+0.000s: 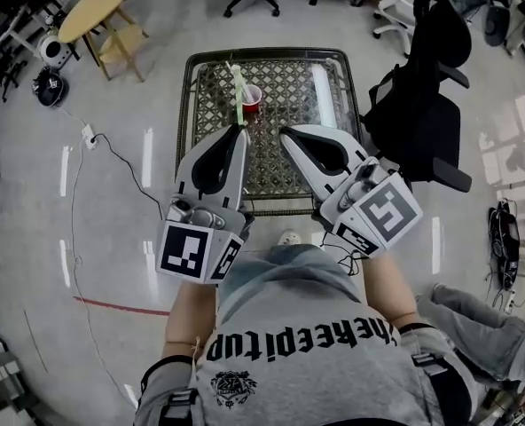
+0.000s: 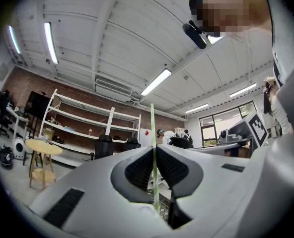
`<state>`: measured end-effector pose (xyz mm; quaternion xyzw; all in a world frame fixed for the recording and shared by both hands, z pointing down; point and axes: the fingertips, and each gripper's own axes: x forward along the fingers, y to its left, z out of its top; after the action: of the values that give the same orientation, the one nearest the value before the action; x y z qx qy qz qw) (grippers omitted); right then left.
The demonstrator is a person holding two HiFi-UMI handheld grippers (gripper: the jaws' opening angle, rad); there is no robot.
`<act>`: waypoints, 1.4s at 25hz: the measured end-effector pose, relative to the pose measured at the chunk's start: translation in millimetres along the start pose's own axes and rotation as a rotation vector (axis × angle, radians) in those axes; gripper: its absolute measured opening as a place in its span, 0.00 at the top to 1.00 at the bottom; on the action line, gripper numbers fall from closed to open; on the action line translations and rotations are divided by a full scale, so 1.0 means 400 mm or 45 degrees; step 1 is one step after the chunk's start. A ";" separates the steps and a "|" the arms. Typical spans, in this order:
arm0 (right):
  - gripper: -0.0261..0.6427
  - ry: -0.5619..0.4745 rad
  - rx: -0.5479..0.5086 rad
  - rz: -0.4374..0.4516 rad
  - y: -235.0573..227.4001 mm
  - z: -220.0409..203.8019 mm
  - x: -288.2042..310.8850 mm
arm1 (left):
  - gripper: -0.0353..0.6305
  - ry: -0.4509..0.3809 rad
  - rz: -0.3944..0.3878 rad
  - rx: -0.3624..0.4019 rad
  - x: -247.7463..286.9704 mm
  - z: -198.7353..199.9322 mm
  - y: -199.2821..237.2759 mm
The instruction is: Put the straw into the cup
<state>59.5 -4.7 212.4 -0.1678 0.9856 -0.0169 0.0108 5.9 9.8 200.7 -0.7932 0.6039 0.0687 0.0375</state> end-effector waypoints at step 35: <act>0.95 0.006 0.062 0.020 -0.113 -0.031 0.053 | 0.87 0.043 0.042 0.011 0.097 -0.044 0.043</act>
<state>54.1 -53.8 226.2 -0.1596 0.9862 -0.0414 0.0128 0.5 -34.2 212.5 -0.7839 0.6178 0.0535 0.0296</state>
